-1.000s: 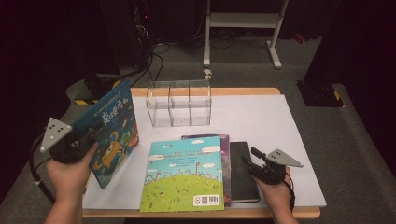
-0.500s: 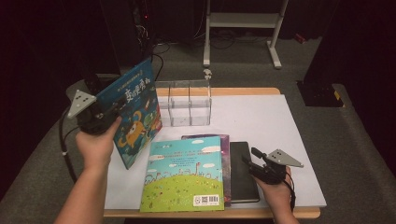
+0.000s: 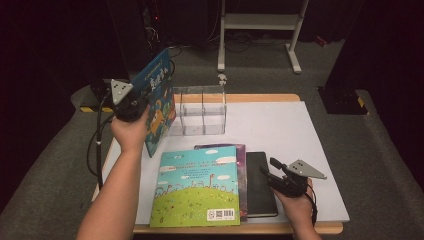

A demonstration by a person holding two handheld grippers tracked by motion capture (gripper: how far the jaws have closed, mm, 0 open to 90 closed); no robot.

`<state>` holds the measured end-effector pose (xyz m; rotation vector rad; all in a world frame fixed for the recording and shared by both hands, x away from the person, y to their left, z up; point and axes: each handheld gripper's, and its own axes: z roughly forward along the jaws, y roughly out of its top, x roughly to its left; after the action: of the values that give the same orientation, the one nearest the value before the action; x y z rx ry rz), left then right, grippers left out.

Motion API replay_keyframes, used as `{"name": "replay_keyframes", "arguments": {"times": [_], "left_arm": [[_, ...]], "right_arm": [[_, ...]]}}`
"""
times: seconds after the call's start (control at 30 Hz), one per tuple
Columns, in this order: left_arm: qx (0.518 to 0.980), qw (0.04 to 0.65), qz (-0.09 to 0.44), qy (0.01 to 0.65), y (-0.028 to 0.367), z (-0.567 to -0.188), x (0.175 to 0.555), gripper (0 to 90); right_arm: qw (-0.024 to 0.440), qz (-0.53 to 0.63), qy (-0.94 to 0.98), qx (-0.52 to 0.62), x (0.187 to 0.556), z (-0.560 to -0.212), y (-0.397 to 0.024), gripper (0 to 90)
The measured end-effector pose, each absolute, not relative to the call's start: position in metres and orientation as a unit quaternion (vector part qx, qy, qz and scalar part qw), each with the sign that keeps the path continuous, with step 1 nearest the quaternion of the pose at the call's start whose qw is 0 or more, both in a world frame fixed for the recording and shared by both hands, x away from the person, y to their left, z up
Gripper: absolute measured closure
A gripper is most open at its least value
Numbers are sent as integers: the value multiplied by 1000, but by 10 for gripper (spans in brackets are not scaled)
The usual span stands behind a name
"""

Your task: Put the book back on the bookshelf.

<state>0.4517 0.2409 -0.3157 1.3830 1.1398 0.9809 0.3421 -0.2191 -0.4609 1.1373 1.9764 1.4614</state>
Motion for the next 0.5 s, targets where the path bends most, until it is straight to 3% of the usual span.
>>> {"name": "replay_keyframes", "arguments": {"times": [0.5], "left_arm": [[566, 525, 419, 479, 229, -337, 474, 826]], "right_arm": [[209, 531, 711, 411, 342, -462, -220, 486]]}}
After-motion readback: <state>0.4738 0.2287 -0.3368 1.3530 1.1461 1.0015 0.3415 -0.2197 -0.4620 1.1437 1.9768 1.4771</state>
